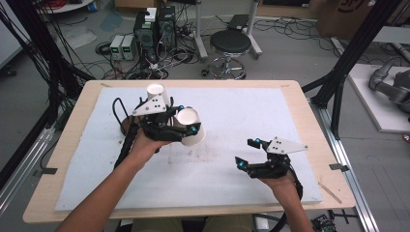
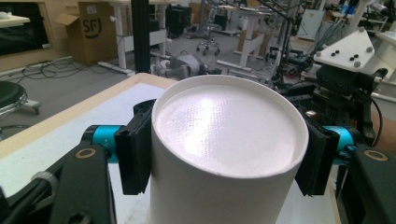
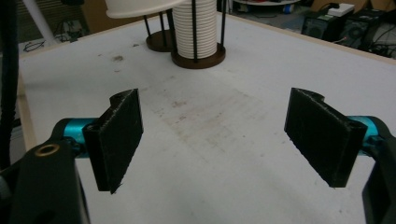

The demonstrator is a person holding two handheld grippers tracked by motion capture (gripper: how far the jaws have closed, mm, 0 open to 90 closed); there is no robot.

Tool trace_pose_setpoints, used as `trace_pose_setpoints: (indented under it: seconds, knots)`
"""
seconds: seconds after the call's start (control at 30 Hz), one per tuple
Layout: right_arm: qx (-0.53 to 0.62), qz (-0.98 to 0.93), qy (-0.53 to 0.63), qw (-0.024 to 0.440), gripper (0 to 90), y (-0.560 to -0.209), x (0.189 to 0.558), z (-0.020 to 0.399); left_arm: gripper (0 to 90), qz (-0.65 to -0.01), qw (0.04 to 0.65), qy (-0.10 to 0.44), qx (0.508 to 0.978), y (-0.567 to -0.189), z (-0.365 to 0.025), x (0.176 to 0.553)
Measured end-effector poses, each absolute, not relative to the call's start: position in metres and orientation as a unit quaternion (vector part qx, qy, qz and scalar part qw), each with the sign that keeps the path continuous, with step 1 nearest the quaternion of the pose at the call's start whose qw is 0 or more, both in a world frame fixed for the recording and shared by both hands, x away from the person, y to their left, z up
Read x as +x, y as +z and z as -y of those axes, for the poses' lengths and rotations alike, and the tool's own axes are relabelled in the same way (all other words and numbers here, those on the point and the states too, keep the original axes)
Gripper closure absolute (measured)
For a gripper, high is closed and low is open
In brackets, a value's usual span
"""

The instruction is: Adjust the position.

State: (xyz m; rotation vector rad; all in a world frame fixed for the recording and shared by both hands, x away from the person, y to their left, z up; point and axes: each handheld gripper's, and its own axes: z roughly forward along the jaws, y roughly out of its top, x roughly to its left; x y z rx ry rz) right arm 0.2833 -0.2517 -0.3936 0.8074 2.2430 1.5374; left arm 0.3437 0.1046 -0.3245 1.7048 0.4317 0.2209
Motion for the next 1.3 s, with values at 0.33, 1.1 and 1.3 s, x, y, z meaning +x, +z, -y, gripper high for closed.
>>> trace_pose_setpoints:
  seconds: [0.33,1.1,1.3]
  knots:
    - [0.235,-0.785,0.564,0.103,19.8,-0.391,0.289,0.225,33.6,-0.163,0.621,0.070,0.763,-0.336,-0.093,0.333]
    - [0.184,-0.805,0.560,0.070,19.8,-0.392,0.302,0.181,33.8,-0.136,0.610,0.038,0.780,-0.351,-0.071,0.325]
    - [0.170,-0.809,0.558,0.072,19.8,-0.389,0.305,0.170,33.9,-0.135,0.619,0.031,0.773,-0.350,-0.068,0.322]
